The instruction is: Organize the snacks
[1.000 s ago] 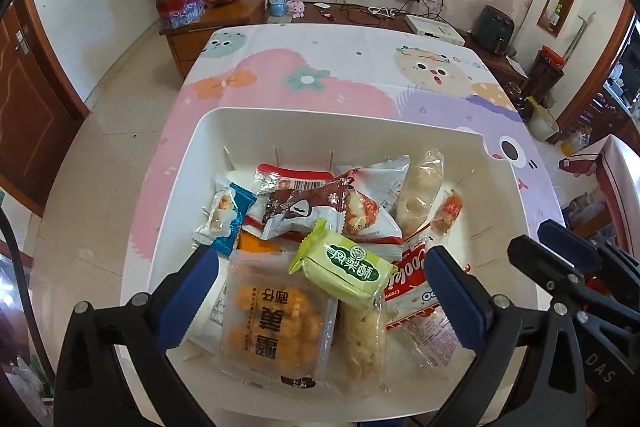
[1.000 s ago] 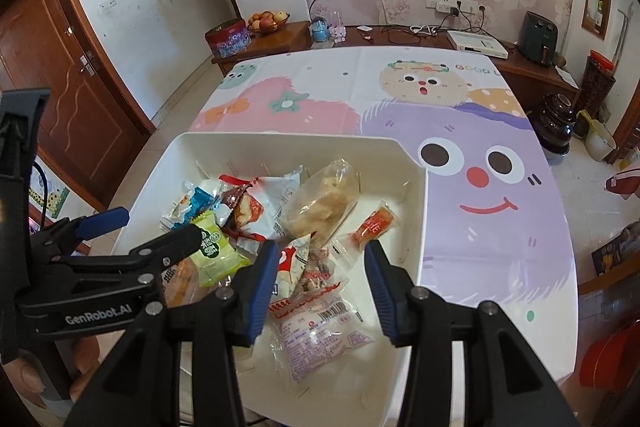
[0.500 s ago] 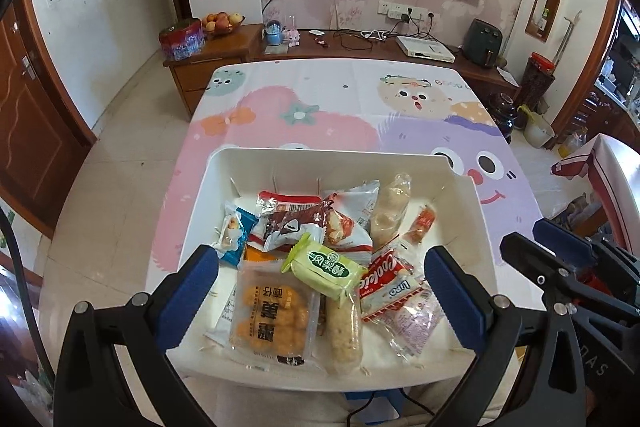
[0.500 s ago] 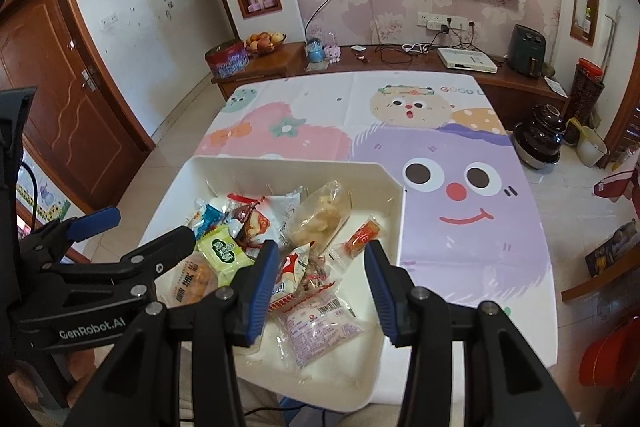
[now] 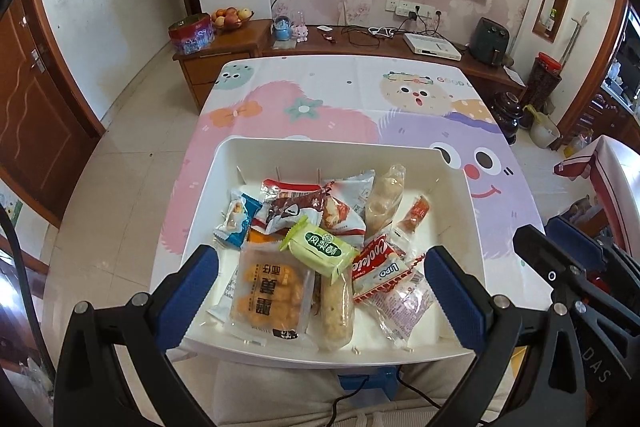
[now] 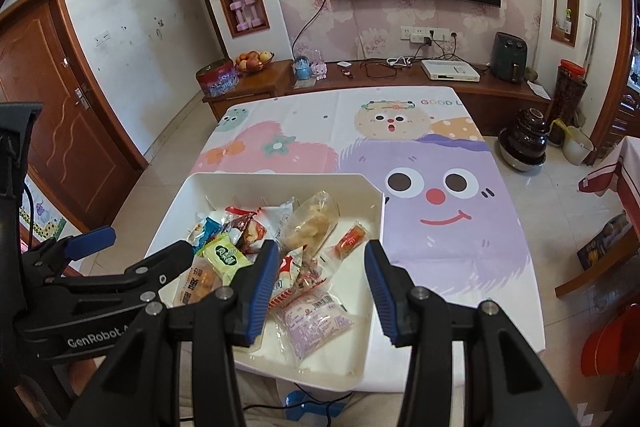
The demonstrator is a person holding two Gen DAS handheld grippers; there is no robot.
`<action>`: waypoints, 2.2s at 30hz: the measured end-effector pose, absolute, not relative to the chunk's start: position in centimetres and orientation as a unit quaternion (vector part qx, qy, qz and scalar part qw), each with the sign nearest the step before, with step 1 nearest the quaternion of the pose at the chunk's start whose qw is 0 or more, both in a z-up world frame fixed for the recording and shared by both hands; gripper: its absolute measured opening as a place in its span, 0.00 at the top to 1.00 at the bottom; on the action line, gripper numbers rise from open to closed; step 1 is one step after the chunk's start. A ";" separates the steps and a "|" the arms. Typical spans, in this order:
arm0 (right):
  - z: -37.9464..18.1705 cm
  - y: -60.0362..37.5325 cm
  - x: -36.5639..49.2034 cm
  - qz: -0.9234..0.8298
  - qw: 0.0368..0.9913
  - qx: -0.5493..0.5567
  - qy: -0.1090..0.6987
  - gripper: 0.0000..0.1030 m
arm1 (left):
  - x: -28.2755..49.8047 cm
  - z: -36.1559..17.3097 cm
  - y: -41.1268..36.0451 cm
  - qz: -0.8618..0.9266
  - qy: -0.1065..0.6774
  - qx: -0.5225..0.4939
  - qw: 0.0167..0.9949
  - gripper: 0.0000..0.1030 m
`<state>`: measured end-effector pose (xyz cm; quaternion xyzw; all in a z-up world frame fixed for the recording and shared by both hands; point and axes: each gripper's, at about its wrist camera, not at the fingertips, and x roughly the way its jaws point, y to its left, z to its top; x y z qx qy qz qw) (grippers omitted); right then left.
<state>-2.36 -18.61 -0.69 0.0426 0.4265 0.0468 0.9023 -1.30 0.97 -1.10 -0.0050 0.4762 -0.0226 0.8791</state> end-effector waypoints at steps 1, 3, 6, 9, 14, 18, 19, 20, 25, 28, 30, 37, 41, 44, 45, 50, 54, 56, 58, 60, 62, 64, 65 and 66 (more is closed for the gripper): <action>-0.7 -18.6 -2.3 0.047 0.902 0.043 0.428 0.56 | -1.3 -1.1 1.0 -0.022 0.477 -0.005 0.879 0.01; -0.8 -18.7 -2.4 0.046 0.901 0.043 0.429 0.56 | -1.3 -1.1 0.9 -0.022 0.476 -0.005 0.879 0.01; -0.7 -18.6 -2.5 0.045 0.902 0.038 0.427 0.56 | -1.3 -1.0 0.9 -0.019 0.473 -0.002 0.881 0.01; -0.7 -18.5 -2.5 0.047 0.903 0.036 0.425 0.56 | -1.3 -0.9 0.8 -0.016 0.469 0.001 0.883 0.01; -0.6 -18.5 -2.5 0.048 0.905 0.033 0.422 0.56 | -1.2 -0.8 0.8 -0.015 0.467 0.002 0.884 0.01; -0.6 -18.5 -2.5 0.048 0.905 0.033 0.422 0.56 | -1.2 -0.7 0.8 -0.014 0.467 0.003 0.884 0.01; -0.6 -18.5 -2.4 0.049 0.905 0.034 0.422 0.56 | -1.2 -0.7 0.8 -0.014 0.466 0.004 0.884 0.01; -0.6 -18.5 -2.5 0.049 0.904 0.034 0.422 0.56 | -1.1 -0.7 0.8 -0.014 0.467 0.004 0.884 0.01; -0.6 -18.5 -2.4 0.048 0.904 0.034 0.423 0.56 | -1.2 -0.7 0.7 -0.015 0.468 0.002 0.883 0.01; -0.6 -18.5 -2.4 0.049 0.904 0.034 0.423 0.56 | -1.2 -0.7 0.7 -0.014 0.467 0.003 0.884 0.01; -0.6 -18.6 -2.4 0.049 0.904 0.034 0.422 0.56 | -1.2 -0.7 0.7 -0.014 0.467 0.003 0.884 0.01; -0.6 -18.6 -2.3 0.049 0.904 0.036 0.424 0.56 | -1.0 -0.7 0.6 -0.015 0.469 0.003 0.883 0.01; -0.6 -18.7 -2.3 0.049 0.904 0.036 0.424 0.56 | -0.7 -0.7 0.5 -0.015 0.471 0.004 0.882 0.01; -0.6 -18.7 -2.3 0.050 0.904 0.036 0.424 0.56 | -0.5 -0.8 0.4 -0.015 0.473 0.003 0.881 0.01; -0.6 -18.7 -2.3 0.049 0.904 0.036 0.424 0.56 | -0.5 -1.0 0.3 -0.015 0.473 0.003 0.881 0.01; -0.6 -18.7 -2.4 0.050 0.903 0.038 0.426 0.56 | -0.4 -1.4 0.2 -0.015 0.476 0.004 0.879 0.01; -0.7 -18.5 -2.5 0.050 0.902 0.039 0.427 0.56 | -0.4 -1.4 0.2 -0.015 0.476 0.004 0.879 0.01; -0.7 -18.7 -2.4 0.050 0.902 0.039 0.427 0.56 | -0.4 -1.4 0.2 -0.015 0.476 0.004 0.879 0.01; -0.7 -18.6 -2.5 0.050 0.902 0.039 0.427 0.56 | -0.3 -1.4 0.2 -0.015 0.476 0.005 0.879 0.01; -0.6 -18.7 -2.4 0.050 0.902 0.040 0.427 0.56 | -0.3 -1.4 0.2 -0.015 0.476 0.005 0.879 0.01; -0.6 -18.8 -2.3 0.050 0.902 0.040 0.427 0.56 | -0.3 -1.4 0.2 -0.015 0.477 0.004 0.879 0.01; -0.6 -18.7 -2.4 0.050 0.902 0.041 0.428 0.56 | -0.4 -1.6 0.3 -0.016 0.477 0.004 0.879 0.01; -0.7 -18.7 -2.4 0.050 0.902 0.041 0.428 0.56 | -0.4 -1.5 0.2 -0.015 0.477 0.004 0.879 0.01; -0.7 -18.7 -2.5 0.050 0.901 0.041 0.428 0.56 | -0.4 -1.6 0.3 -0.015 0.477 0.004 0.879 0.01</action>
